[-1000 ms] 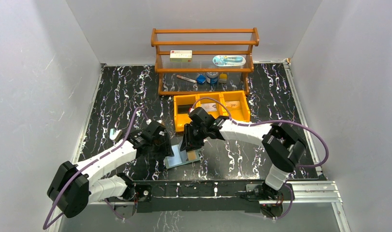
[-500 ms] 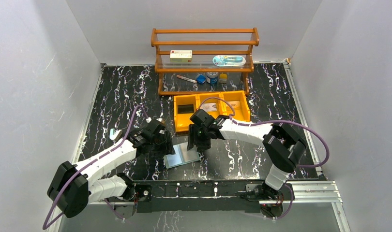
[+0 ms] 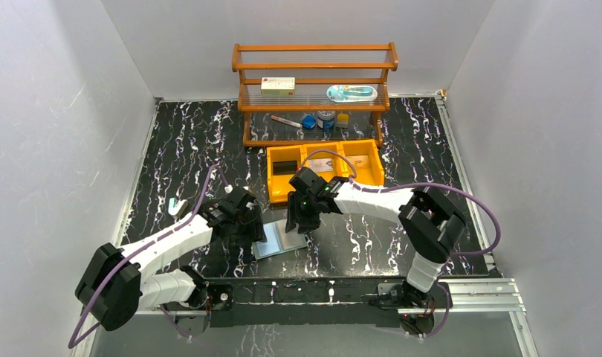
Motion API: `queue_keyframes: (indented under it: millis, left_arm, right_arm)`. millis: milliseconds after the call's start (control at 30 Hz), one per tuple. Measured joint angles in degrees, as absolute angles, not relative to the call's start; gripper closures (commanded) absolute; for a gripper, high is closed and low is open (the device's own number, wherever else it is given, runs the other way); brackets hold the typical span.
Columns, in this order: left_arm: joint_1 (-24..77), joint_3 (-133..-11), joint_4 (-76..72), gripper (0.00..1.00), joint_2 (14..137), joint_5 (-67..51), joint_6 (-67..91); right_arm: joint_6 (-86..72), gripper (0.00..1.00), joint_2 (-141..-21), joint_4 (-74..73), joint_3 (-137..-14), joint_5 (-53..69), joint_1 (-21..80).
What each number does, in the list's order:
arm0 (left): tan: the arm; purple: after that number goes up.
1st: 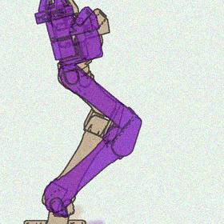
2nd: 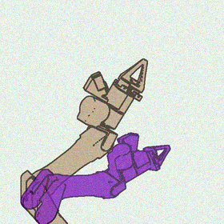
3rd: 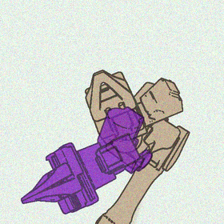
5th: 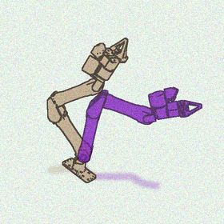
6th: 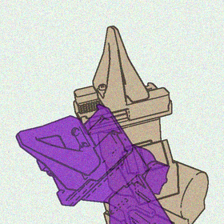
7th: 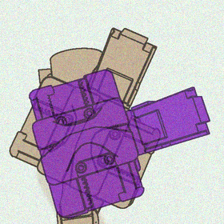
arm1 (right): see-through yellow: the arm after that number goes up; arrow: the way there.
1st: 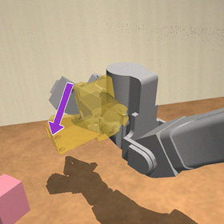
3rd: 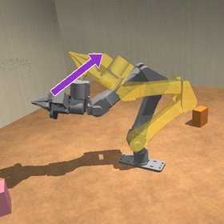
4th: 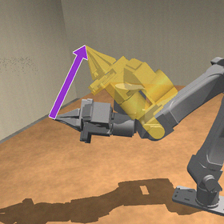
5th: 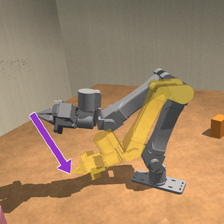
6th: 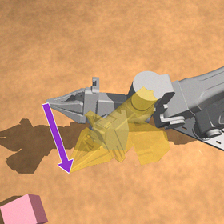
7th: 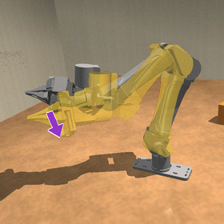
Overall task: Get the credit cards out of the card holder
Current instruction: Remove the credit card from the card holder.
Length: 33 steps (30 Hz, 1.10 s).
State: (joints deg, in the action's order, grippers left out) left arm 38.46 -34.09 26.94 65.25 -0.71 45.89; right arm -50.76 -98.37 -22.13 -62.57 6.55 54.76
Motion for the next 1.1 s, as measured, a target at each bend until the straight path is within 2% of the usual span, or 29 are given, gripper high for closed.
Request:
queue_keyframes:
  millis: [300, 367, 533, 900, 1100]
  left_arm:
    - [38.5, -32.2, 25.9, 0.55, 65.5, -2.5, 46.0]
    - [38.5, -32.2, 25.7, 0.57, 65.9, -2.8, 46.0]
    - [38.5, -31.6, 24.6, 0.59, 66.8, -4.0, 46.0]
    - [38.4, -31.4, 22.3, 0.59, 67.7, -6.2, 45.9]
    - [38.4, -31.4, 22.2, 0.59, 67.7, -6.4, 45.8]
  right_arm:
    - [-50.8, 0.50, -101.6, -21.2, -62.6, 8.1, 54.7]
    - [-50.8, 0.56, -101.8, -20.8, -62.6, 8.6, 54.7]
    - [-50.8, 0.59, -102.1, -20.2, -62.6, 9.6, 54.8]
    - [-51.3, 0.59, -102.1, -15.4, -62.6, 13.7, 54.8]
    - [-51.7, 0.52, -102.1, -15.8, -62.7, 12.6, 54.8]
